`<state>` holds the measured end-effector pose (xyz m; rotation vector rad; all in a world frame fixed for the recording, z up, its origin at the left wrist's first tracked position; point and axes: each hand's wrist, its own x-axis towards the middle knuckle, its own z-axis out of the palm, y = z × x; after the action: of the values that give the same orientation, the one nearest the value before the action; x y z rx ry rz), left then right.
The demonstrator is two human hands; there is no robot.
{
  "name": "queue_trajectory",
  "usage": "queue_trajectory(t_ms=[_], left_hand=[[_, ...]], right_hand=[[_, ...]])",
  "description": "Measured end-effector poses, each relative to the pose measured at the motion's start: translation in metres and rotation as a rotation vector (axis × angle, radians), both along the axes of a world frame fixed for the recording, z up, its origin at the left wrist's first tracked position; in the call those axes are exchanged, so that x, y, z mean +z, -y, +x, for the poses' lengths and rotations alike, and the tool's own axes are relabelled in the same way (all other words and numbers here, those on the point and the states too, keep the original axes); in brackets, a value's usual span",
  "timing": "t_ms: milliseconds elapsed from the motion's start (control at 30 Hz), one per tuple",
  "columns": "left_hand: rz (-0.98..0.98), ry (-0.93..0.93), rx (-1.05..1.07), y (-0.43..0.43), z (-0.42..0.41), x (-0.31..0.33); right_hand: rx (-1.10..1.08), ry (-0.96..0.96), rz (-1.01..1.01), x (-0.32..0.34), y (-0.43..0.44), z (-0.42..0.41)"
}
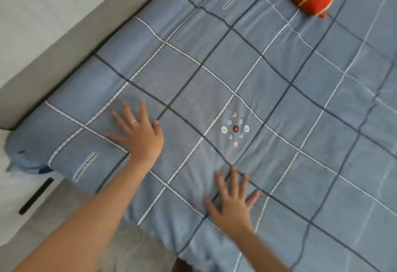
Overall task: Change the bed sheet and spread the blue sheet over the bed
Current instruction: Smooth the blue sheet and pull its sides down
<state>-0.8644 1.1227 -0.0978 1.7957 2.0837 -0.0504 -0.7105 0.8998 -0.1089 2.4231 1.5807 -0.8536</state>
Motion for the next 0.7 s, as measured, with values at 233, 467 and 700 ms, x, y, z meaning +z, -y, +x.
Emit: queue_trajectory(t_ms=[233,467,700], left_hand=[[0.080,-0.081,-1.028,0.141,0.078,-0.012],[-0.069,-0.176,-0.344,0.181,-0.062,-0.028],[-0.202,-0.037,-0.003,0.230,-0.112,-0.009]], right_hand=[[0.576,-0.345,0.018,0.043,0.101,-0.012],[-0.110,-0.032,0.227,0.049,0.101,0.134],[-0.337,0.097,-0.525,0.032,0.258,0.054]])
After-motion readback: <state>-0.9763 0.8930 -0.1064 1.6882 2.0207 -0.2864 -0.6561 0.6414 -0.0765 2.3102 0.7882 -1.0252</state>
